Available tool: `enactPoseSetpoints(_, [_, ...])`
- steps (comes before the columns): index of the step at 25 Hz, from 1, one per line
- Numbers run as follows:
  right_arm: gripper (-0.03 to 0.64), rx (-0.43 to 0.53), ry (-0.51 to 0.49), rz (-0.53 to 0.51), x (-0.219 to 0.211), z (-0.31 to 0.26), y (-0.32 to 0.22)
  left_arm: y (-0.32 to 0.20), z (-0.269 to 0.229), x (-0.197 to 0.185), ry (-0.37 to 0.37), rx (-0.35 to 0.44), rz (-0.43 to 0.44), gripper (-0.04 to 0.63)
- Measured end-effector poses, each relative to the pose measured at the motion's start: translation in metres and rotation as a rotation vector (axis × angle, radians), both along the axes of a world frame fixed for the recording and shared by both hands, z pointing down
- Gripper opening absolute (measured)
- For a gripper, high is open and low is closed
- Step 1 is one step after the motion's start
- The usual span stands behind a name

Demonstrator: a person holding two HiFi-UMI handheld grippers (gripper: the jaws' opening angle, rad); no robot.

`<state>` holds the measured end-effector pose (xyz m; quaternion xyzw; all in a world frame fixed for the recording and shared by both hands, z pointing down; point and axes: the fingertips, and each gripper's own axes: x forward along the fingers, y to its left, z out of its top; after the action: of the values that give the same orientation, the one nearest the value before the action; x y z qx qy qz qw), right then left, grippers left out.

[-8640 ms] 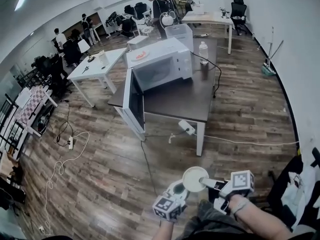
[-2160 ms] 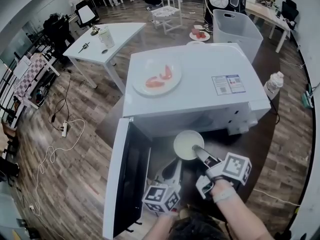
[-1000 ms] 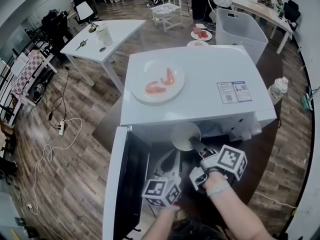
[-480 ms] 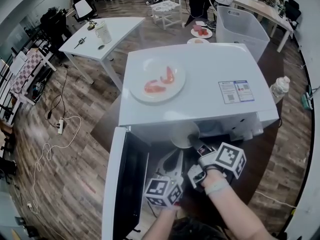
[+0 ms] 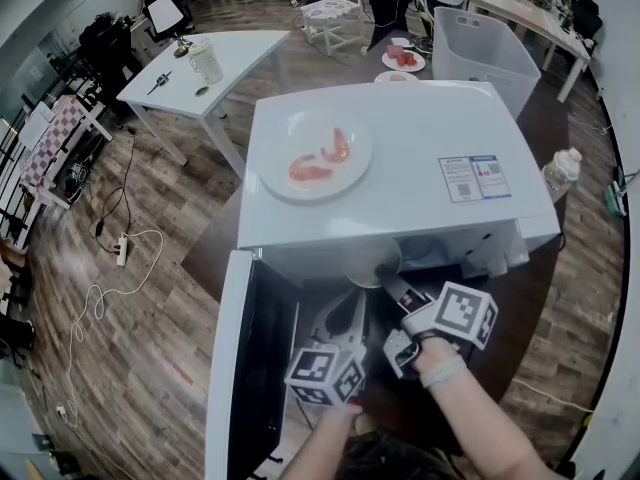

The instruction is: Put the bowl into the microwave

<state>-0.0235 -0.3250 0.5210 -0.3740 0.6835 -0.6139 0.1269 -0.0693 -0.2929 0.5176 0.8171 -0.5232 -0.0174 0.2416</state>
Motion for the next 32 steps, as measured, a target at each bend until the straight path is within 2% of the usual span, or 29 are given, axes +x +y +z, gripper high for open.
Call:
enactPoseSetpoints(7, [0.212,0.122,0.042,-0.141,-0.005,-0.007,0.005,-0.007,-0.002,-0.002,-0.005,0.000,-0.001,0.005])
enactPoseSetpoints(14, [0.212,0.120,0.123,-0.205,-0.005,-0.003,0.019,-0.010,0.000,0.000,0.000,-0.008,0.005,0.005])
enactPoseSetpoints(22, [0.209,0.224,0.283,-0.251,0.003,-0.004,0.022,-0.013,0.000,-0.002,-0.012,-0.028,0.011,0.005])
enactPoseSetpoints(24, [0.136,0.261,0.333,-0.265,0.004,-0.004,0.021,-0.014,0.001,-0.002,-0.023,-0.041,0.020,0.006])
enactPoseSetpoints(29, [0.104,0.299,0.387,-0.286,0.002,-0.003,0.020,-0.019,0.001,-0.002,-0.037,-0.061,0.034,0.006])
enactPoseSetpoints(32, [0.104,0.306,0.376,-0.286,-0.004,-0.005,0.017,-0.022,0.002,-0.003,-0.036,-0.064,0.039,0.006])
